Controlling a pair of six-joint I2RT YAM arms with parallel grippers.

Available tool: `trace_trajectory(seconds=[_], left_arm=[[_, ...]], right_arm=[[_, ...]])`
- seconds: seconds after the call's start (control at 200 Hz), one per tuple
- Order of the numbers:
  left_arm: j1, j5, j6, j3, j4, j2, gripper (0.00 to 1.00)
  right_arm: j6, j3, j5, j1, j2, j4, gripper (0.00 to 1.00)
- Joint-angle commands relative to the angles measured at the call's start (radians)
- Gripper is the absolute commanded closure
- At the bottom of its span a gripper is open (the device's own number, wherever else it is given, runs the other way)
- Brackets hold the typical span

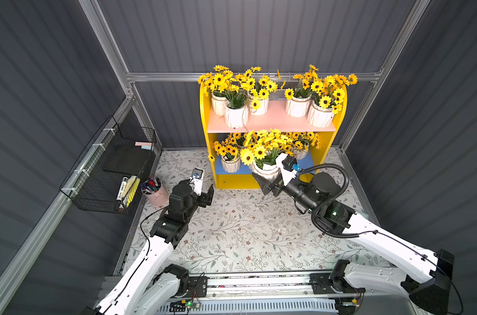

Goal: Take the sunflower pots off the shelves
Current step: Place the sunflower pot at the center of the board.

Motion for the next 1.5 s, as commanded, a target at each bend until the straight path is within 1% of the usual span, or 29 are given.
trace_trajectory(seconds=[0.0, 0.08, 0.155, 0.225, 0.315, 0.44, 0.46, 0.535, 0.62, 0.7, 0.855, 0.98, 1.02, 1.241, 1.491], left_arm=[[-0.047, -0.151, 0.023, -0.052, 0.066, -0.018, 0.12], [-0.094, -0.217, 0.001, -0.064, 0.040, -0.025, 0.10], [-0.100, -0.234, -0.060, -0.081, 0.034, -0.059, 0.08], [-0.100, -0.214, -0.103, -0.111, 0.044, -0.091, 0.07], [-0.099, -0.207, -0.167, -0.129, 0.008, -0.104, 0.06], [-0.100, -0.230, -0.225, -0.147, -0.018, -0.135, 0.05], [-0.100, -0.230, -0.234, -0.151, -0.024, -0.142, 0.05], [-0.100, -0.229, -0.258, -0.163, -0.035, -0.167, 0.03], [-0.100, -0.223, -0.284, -0.162, -0.059, -0.191, 0.02], [-0.100, -0.187, -0.288, -0.160, -0.070, -0.202, 0.02], [-0.100, -0.155, -0.265, -0.114, -0.129, -0.201, 0.01], [-0.100, -0.154, -0.227, -0.086, -0.147, -0.223, 0.01], [-0.100, -0.156, -0.216, -0.080, -0.150, -0.230, 0.01], [-0.099, -0.169, -0.156, -0.058, -0.160, -0.266, 0.01], [-0.099, -0.174, -0.131, -0.067, -0.139, -0.278, 0.01]], right_arm=[[0.005, -0.059, 0.006, 0.041, -0.031, 0.152, 0.89], [0.015, -0.115, 0.015, 0.073, -0.029, 0.177, 0.89], [0.041, -0.177, 0.010, 0.092, -0.017, 0.239, 0.89], [0.060, -0.217, 0.007, 0.113, 0.010, 0.277, 0.89], [0.058, -0.257, 0.012, 0.144, 0.057, 0.340, 0.89], [0.081, -0.286, 0.010, 0.159, 0.101, 0.391, 0.89], [0.093, -0.286, 0.011, 0.160, 0.135, 0.391, 0.89], [0.106, -0.285, 0.009, 0.173, 0.184, 0.409, 0.89], [0.103, -0.292, 0.014, 0.188, 0.269, 0.510, 0.89], [0.097, -0.280, 0.012, 0.192, 0.363, 0.602, 0.90], [0.099, -0.227, -0.008, 0.193, 0.548, 0.712, 0.89], [0.098, -0.198, 0.008, 0.193, 0.727, 0.934, 0.89], [0.098, -0.184, 0.021, 0.193, 0.777, 0.975, 0.89], [0.108, -0.087, 0.053, 0.189, 0.973, 1.043, 0.89], [0.081, 0.015, 0.054, 0.163, 1.125, 1.064, 0.88]])
